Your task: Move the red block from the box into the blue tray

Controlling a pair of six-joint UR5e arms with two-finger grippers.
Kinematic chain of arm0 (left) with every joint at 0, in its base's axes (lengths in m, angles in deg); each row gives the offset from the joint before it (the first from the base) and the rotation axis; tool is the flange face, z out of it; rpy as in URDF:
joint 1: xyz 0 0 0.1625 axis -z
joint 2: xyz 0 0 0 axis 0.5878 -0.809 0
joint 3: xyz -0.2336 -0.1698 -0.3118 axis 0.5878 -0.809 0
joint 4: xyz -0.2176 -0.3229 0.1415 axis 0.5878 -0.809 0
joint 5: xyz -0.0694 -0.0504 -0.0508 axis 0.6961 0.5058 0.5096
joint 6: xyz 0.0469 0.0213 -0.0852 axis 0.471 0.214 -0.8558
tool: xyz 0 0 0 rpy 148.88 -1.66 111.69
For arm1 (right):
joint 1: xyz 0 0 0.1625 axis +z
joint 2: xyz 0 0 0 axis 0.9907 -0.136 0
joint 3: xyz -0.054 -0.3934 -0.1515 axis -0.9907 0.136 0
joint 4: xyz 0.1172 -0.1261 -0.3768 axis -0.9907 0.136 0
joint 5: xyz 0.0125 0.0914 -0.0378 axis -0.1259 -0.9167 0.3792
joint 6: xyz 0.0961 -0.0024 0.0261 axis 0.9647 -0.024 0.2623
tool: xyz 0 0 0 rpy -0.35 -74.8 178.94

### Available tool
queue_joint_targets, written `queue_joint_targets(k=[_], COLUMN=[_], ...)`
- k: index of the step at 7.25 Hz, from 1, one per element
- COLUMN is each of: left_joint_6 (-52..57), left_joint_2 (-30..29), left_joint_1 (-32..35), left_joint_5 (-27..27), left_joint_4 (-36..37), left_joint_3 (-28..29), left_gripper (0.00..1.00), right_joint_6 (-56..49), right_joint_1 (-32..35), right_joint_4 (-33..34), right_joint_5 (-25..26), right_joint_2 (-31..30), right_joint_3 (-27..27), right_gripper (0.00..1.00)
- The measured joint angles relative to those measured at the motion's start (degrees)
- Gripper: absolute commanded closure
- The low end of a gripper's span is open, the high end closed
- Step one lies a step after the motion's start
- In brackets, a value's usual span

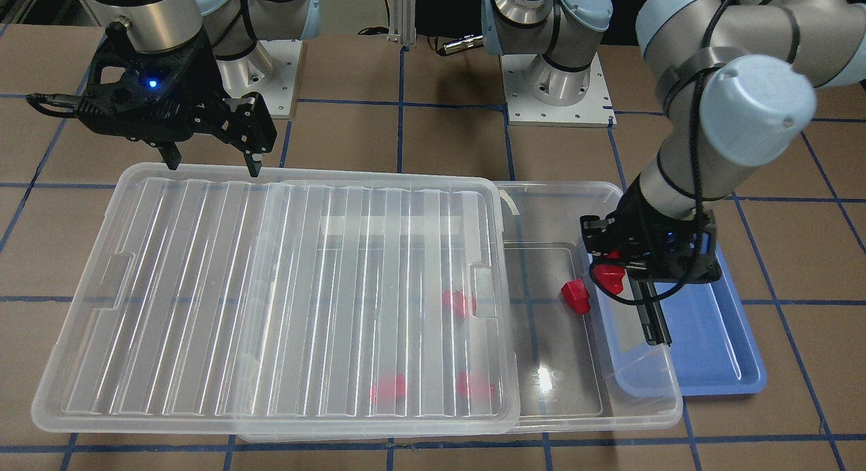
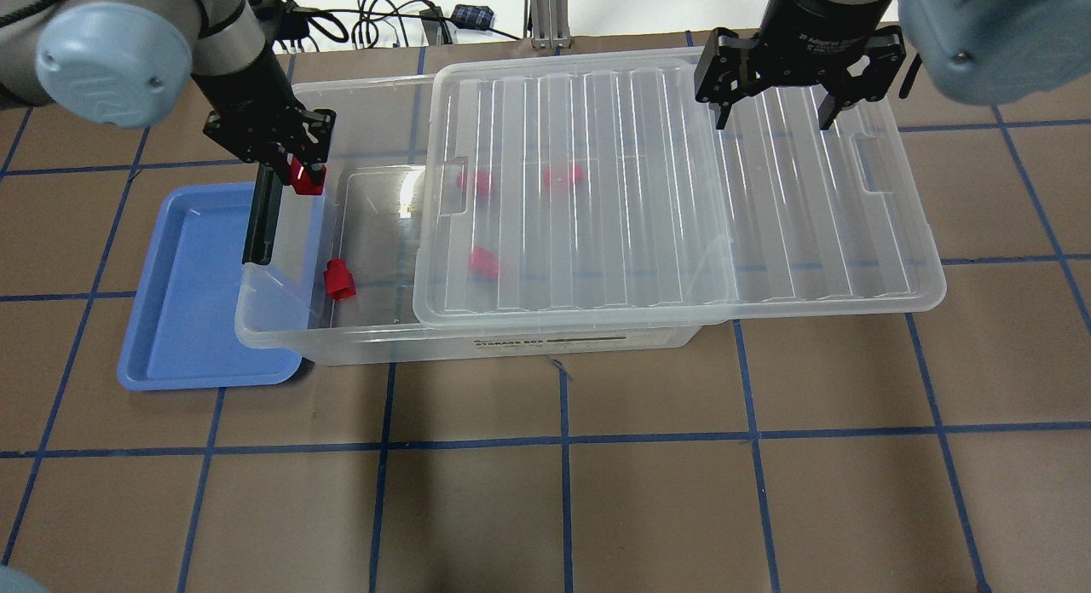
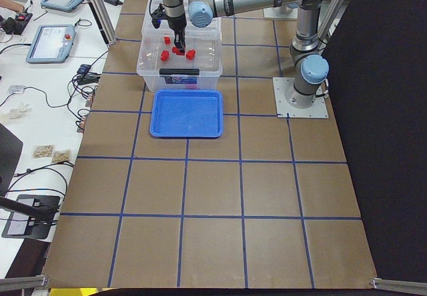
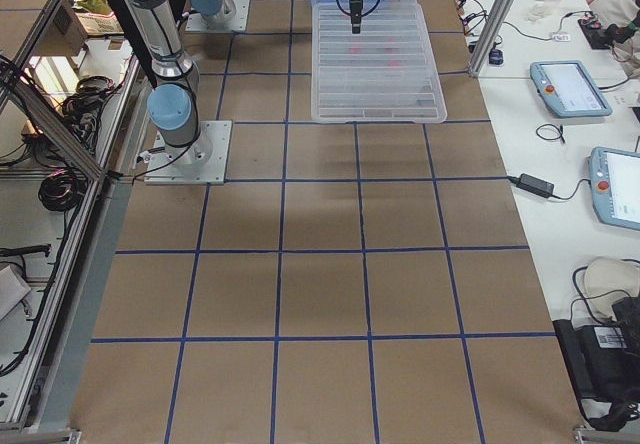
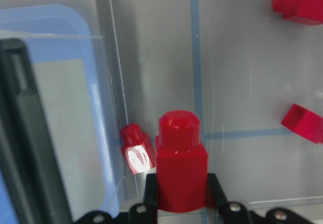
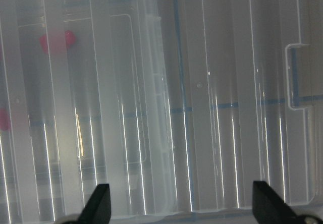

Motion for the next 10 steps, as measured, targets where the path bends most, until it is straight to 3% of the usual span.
queue_joint_targets(k=[3,6,10], left_joint_6=[12.1,26.1,27.3], left_joint_2=[0.4,-3.0,-9.7], left_joint_1=[-12.9,-24.6,-25.9], left_joint_5=[0.1,0.4,1.2], left_joint_4=[-1.4,0.4,18.3], left_joint_3=[1.7,-1.3,-13.8], left_gripper=[1.0,1.0,1.0], right_joint_6=[0.0,0.0,0.0], right_joint_1=[0.0,-0.1,-0.1], right_joint_4=[0.0,0.0,0.0], right_joint_5=[0.0,0.0,0.0], right_joint_2=[0.0,-0.1,-0.1], right_joint_3=[-0.1,-0.2,-0.2], right_gripper=[0.0,0.0,0.0])
